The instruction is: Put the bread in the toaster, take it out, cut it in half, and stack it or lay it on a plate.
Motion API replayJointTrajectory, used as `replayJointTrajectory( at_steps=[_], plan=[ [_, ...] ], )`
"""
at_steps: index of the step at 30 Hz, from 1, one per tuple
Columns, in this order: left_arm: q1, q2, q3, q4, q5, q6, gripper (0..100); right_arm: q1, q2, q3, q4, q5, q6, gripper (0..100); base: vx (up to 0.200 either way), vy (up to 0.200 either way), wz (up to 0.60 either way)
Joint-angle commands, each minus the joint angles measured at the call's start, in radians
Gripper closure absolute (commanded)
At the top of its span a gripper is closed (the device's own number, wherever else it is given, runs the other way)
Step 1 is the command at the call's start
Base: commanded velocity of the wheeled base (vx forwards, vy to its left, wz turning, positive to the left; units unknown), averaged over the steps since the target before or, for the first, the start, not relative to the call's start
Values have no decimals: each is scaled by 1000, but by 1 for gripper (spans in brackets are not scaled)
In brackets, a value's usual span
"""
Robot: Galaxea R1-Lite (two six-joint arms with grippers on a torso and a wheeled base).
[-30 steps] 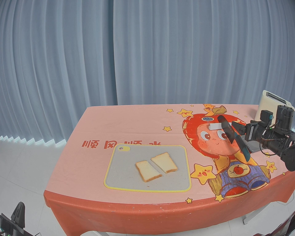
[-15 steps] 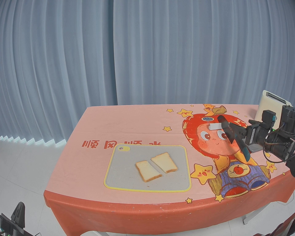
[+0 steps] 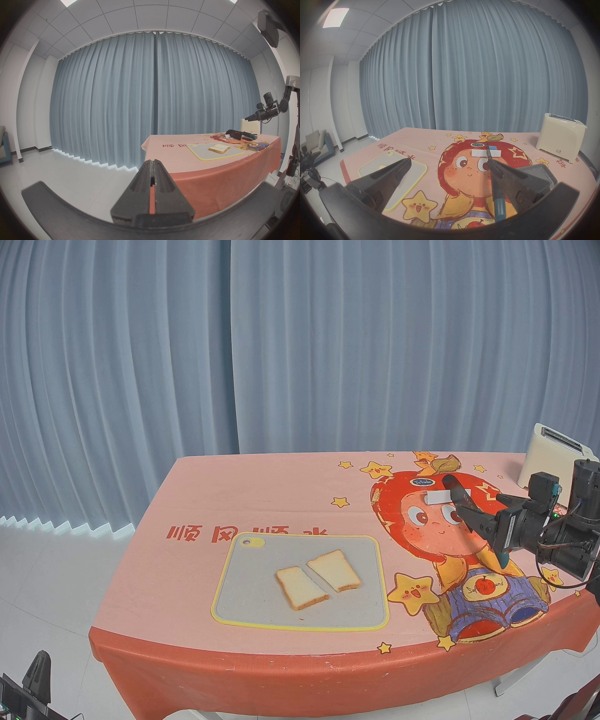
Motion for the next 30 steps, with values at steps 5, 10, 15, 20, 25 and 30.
replayJointTrajectory(
  at_steps=[5,10,15,20,25,30],
  plan=[
    [0,-16,18,0,0,0,100,78,-22,19,-2,-24,6,0,0,0,0],
    [0,-16,18,0,0,0,100,105,-31,35,-1,-30,6,0,0,0,0],
    [0,-16,18,0,0,0,100,157,-34,39,-1,-70,6,0,0,0,0],
    [0,-16,18,0,0,0,100,206,-31,48,-4,-75,7,0,0,0,0],
    [0,-16,18,0,0,0,100,229,-24,61,-1,-83,7,0,0,0,0],
    [0,-16,18,0,0,0,100,248,-22,64,-1,-93,9,0,0,0,0]
  ],
)
